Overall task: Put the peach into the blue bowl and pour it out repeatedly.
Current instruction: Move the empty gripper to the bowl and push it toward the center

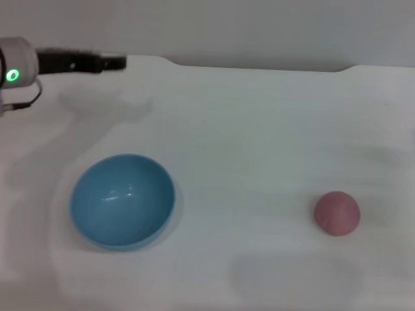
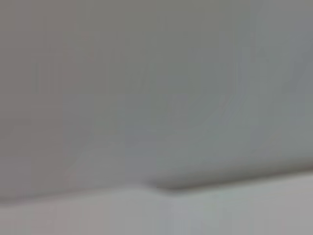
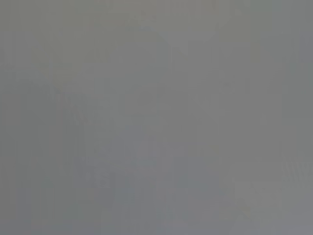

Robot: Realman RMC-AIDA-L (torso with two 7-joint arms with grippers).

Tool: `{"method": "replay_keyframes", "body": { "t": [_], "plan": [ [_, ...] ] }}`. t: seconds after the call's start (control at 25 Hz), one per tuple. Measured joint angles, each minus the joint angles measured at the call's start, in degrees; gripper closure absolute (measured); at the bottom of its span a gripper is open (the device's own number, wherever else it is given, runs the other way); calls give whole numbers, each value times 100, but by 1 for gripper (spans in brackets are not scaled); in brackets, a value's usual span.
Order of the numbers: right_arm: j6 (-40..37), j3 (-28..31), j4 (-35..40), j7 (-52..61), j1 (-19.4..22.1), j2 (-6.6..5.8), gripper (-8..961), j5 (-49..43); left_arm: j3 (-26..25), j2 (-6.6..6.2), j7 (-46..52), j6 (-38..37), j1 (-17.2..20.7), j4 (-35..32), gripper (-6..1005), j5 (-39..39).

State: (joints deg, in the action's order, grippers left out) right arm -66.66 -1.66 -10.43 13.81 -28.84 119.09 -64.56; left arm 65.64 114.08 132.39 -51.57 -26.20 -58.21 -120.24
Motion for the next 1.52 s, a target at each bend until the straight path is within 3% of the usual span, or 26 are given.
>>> {"method": "replay_keyframes", "body": {
  "t": [0.08,0.24,0.4,0.68,0.84,0.92,1.12,1.52],
  "plan": [
    [21,4,41,0,-6,0,273,3,-190,21,769,-712,-47,-395,186,-1050],
    [38,8,113,-1,-16,0,272,10,-462,100,1387,-1851,-98,-1058,186,-2127],
    [53,8,175,-1,-48,0,272,14,-840,159,1399,-3096,-91,-1748,187,-2295],
    [60,8,182,-1,-54,0,273,17,-896,40,1416,-4178,-117,-2012,187,-2585],
    [114,8,225,-1,-47,0,273,24,-895,75,1439,-4668,-131,-2093,186,-2791],
    [124,8,237,-2,-56,0,273,24,-886,114,1458,-4783,-158,-2087,186,-2847],
    [155,8,252,-2,-104,-7,273,24,-754,350,1475,-4580,-182,-2039,187,-3333],
    [190,8,269,-2,-29,-10,272,21,-245,363,1615,-4087,-308,-1389,186,-3430]
  ]
}}
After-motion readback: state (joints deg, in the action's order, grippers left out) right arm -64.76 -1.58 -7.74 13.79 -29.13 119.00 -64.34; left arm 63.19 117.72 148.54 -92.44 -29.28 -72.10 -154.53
